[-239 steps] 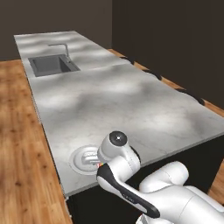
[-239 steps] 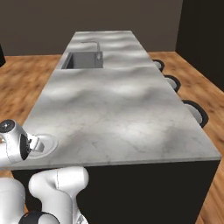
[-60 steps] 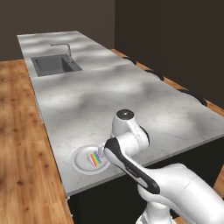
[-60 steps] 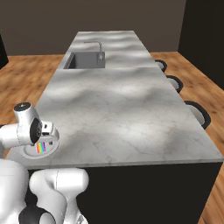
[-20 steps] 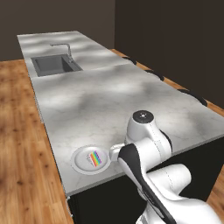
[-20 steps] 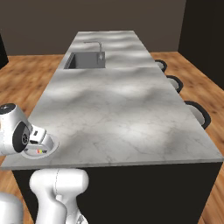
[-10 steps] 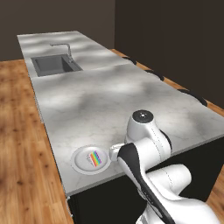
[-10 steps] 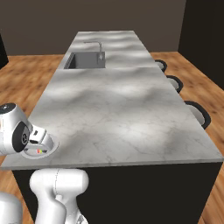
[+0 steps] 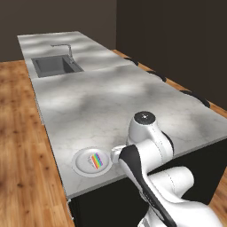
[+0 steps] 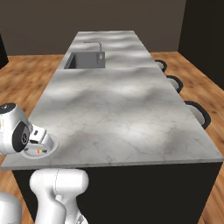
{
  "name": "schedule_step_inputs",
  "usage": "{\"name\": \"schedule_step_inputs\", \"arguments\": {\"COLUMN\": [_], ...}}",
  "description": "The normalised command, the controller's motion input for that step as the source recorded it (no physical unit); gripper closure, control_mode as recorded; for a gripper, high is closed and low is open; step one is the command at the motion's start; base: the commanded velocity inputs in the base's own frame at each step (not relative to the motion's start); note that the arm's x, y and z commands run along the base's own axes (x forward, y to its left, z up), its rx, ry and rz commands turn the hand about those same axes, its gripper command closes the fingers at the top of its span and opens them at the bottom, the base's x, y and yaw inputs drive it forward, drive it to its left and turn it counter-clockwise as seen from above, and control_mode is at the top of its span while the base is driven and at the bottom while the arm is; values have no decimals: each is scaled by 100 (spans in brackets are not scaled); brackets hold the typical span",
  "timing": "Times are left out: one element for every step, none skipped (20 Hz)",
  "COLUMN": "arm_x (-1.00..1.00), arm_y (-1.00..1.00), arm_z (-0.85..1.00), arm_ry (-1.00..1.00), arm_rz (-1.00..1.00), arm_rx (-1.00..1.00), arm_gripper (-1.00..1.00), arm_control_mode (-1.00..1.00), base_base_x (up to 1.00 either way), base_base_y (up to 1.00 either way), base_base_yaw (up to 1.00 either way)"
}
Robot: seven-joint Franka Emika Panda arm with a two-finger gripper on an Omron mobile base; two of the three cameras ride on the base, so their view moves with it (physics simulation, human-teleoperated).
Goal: Take the baked cake out of the oven and place it on the plate for cooling. Then close the oven door.
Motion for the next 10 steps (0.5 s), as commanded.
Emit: {"name": "schedule_step_inputs", "arguments": {"arm_x": [0, 0, 0, 0, 0, 0, 0, 0, 0, 0], "arm_y": [0, 0, 0, 0, 0, 0, 0, 0, 0, 0], "arm_z": [0, 0, 0, 0, 0, 0, 0, 0, 0, 0], "arm_ry": [0, 0, 0, 0, 0, 0, 0, 0, 0, 0], "arm_rz": [0, 0, 0, 0, 0, 0, 0, 0, 0, 0], "arm_rx": [0, 0, 0, 0, 0, 0, 0, 0, 0, 0], "arm_gripper": [-100, -100, -100, -100, -100, -100, -100, -100, -100, -100], "arm_control_mode": [-100, -100, -100, -100, -100, -100, -100, -100, -100, -100], "base_base_x": [0, 0, 0, 0, 0, 0, 0, 0, 0, 0], "base_base_y": [0, 0, 0, 0, 0, 0, 0, 0, 0, 0], "base_base_yaw": [0, 0, 0, 0, 0, 0, 0, 0, 0, 0]}}
